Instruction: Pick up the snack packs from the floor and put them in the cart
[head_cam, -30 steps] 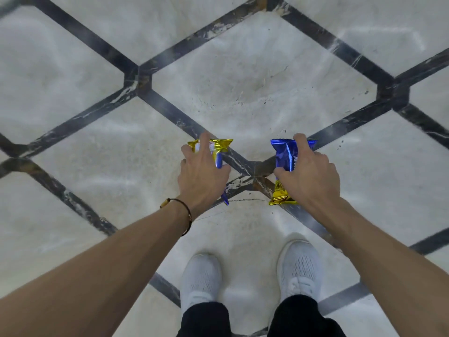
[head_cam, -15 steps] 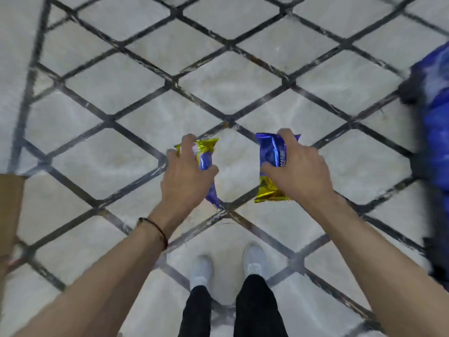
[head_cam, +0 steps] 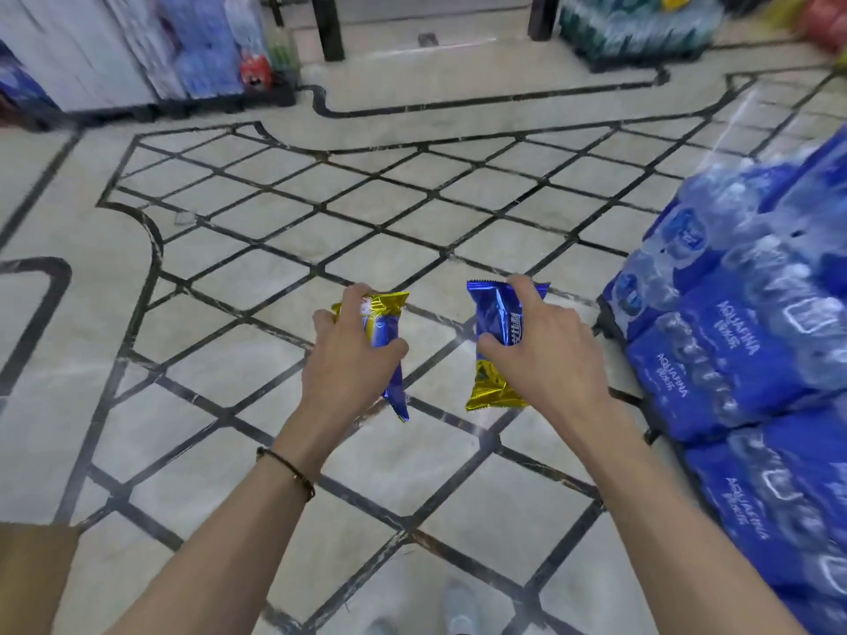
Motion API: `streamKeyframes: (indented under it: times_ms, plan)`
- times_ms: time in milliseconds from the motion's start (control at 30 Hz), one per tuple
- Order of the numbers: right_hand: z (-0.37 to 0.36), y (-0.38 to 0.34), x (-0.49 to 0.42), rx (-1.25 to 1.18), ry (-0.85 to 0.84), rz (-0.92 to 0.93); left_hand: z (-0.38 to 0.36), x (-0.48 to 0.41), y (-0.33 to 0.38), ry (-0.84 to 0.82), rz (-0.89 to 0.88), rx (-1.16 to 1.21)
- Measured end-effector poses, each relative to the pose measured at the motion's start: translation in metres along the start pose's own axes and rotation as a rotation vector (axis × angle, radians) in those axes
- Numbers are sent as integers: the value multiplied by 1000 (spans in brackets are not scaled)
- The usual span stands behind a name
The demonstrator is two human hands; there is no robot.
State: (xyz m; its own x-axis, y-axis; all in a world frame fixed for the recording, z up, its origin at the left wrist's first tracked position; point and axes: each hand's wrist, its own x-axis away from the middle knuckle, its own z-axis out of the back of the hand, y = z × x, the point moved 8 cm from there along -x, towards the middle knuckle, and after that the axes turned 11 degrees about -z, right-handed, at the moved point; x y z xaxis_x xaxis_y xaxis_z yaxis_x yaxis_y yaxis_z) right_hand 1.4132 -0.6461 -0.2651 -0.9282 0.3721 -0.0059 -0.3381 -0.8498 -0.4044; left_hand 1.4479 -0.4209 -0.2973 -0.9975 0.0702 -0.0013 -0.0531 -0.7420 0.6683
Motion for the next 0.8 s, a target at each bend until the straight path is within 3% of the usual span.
streamKeyframes:
  times_ms: [267,433,800]
  plan:
    - [146,-13,47,114,235,-107,77,24,133,8,-245,63]
    - [200,-3,104,145,350,-259,93,65,189,-34,-448,67]
    - [298,74,296,279,595,-711,52,191,294,-373,-813,158]
